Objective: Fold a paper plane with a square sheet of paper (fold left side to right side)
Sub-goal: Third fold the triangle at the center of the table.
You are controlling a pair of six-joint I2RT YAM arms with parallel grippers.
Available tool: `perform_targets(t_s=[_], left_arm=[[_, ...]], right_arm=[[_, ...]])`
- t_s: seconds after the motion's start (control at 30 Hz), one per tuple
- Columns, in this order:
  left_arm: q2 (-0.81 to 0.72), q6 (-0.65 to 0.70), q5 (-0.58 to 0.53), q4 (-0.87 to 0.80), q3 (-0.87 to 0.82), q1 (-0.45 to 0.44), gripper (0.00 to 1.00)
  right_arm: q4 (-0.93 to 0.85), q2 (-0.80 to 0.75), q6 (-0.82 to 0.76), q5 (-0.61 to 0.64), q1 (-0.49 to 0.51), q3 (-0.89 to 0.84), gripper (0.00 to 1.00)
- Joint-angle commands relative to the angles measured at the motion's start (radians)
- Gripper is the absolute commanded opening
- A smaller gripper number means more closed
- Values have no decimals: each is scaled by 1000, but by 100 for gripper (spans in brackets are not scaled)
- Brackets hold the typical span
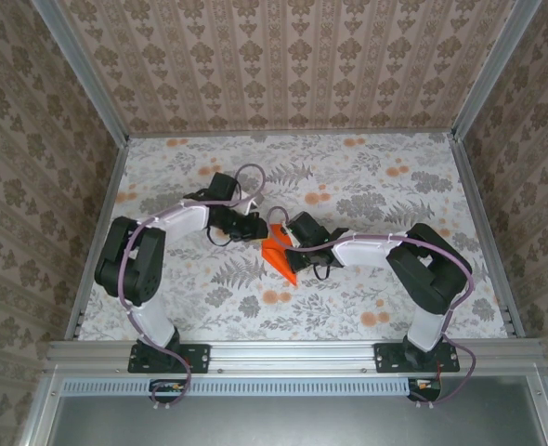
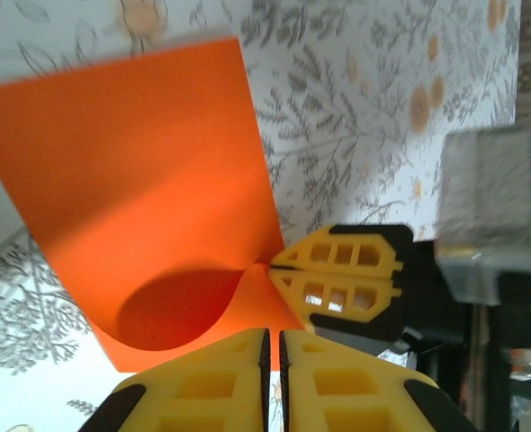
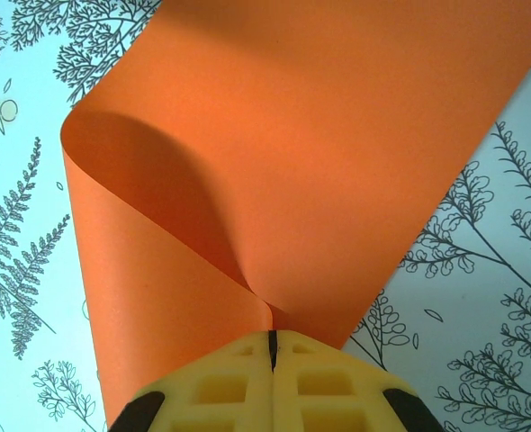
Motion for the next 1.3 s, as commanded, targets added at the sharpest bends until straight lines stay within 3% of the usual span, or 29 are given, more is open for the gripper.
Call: perform_targets(t_s=[0.0, 0.37, 1.27], left_arm=[[-8, -34, 61, 80, -43, -36, 13], [57, -84, 63, 172, -99, -79, 12], [106, -72, -33, 126, -129, -80, 10]], right_arm=[[-111, 47, -9, -24, 0, -1, 0], [-124, 57, -15, -25, 1, 10, 0], [-150, 72, -28, -13, 1, 27, 0]])
